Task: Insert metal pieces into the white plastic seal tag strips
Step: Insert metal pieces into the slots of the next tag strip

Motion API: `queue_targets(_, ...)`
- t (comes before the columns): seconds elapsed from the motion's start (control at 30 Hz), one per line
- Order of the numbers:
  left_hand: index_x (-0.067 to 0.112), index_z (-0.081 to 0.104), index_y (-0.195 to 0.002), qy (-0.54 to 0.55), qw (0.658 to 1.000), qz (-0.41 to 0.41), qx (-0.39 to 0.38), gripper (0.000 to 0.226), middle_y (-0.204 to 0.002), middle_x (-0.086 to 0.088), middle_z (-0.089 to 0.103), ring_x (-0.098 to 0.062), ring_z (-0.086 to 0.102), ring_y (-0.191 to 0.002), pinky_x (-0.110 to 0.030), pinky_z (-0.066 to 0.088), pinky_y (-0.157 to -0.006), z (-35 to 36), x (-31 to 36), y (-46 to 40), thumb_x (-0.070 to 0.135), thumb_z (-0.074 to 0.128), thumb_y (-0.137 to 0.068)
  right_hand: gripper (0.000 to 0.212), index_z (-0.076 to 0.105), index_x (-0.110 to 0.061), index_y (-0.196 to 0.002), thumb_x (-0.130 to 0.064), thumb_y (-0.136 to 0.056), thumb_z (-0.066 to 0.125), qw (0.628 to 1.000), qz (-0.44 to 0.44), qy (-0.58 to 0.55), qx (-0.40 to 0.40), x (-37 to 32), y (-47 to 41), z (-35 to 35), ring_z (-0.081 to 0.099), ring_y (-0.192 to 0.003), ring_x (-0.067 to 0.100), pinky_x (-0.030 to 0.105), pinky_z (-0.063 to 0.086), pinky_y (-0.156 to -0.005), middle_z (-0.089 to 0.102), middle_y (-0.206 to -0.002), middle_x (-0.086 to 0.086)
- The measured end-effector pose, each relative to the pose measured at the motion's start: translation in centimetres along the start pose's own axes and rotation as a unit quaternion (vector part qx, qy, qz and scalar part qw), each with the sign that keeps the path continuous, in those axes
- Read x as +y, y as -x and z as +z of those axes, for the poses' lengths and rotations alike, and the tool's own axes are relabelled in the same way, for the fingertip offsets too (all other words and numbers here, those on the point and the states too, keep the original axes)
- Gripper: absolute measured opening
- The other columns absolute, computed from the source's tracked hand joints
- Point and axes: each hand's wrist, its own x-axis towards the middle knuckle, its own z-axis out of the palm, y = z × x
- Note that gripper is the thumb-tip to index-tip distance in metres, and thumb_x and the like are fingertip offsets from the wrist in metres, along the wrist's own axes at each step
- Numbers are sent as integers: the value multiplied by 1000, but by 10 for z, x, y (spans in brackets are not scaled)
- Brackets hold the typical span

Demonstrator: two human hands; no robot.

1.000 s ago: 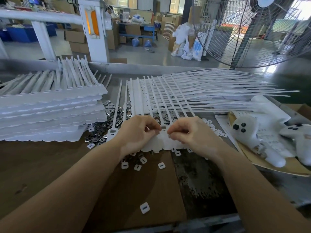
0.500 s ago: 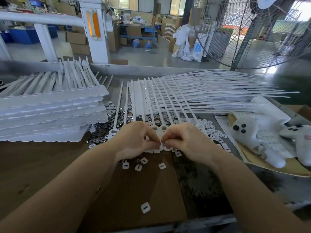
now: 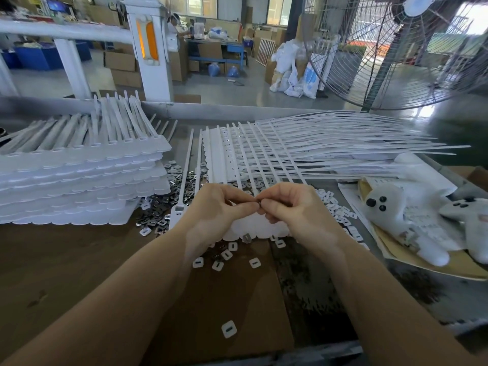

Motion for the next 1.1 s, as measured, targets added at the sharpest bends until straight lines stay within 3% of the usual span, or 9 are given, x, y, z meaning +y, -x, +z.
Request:
queue_targets(0.1, 24, 75, -80, 30, 999, -16, 2, 5, -76, 11, 71, 2, 62, -76, -14, 42, -72, 2, -1, -2, 21, 72, -78, 16, 69, -12, -90, -3, -89, 56, 999, 11, -36, 19, 2, -1, 1, 61, -63, 2, 13, 48, -60, 69, -68, -4)
queue_targets(0.27, 26, 74, -79, 60, 998, -12, 15, 10, -72, 15, 70, 9, 60, -72, -1, 39, -62, 4, 1, -2, 17, 70, -81, 18, 69, -15, -86, -3, -90, 56, 993, 37, -106, 41, 5, -2, 4, 59, -59, 1, 14, 49, -59, 69, -65, -5)
queue_targets(0.63, 22, 73, -75, 81, 995, -11, 52, 8, -66, 12, 70, 9, 58, -61, -2, 39, -57, 9, 2, -1, 16, 71, -80, 17, 71, -20, -89, -5, -84, 64, 995, 9, -83, 49, 2, 1, 4, 66, -69, 6, 15, 51, -63, 73, -76, 0)
queue_targets(0.97, 14, 74, -81, 47, 996, -10, 69, 7, -73, 3, 69, 9, 54, -56, -2, 37, -55, 11, 3, -1, 16, 68, -83, 18, 72, -13, -89, -1, -87, 58, 986, 36, -157, 44, 5, 1, 5, 64, -65, 7, 18, 53, -64, 72, -74, 3)
queue_targets(1.1, 15, 72, -76, 34, 995, -38, 81, 8, -54, 15, 58, 7, 48, -49, -4, 34, -48, 11, 3, -4, 16, 66, -82, 16, 72, -12, -90, -2, -87, 59, 984, 48, -164, 43, 6, 0, 5, 66, -68, 9, 18, 53, -64, 73, -76, 5)
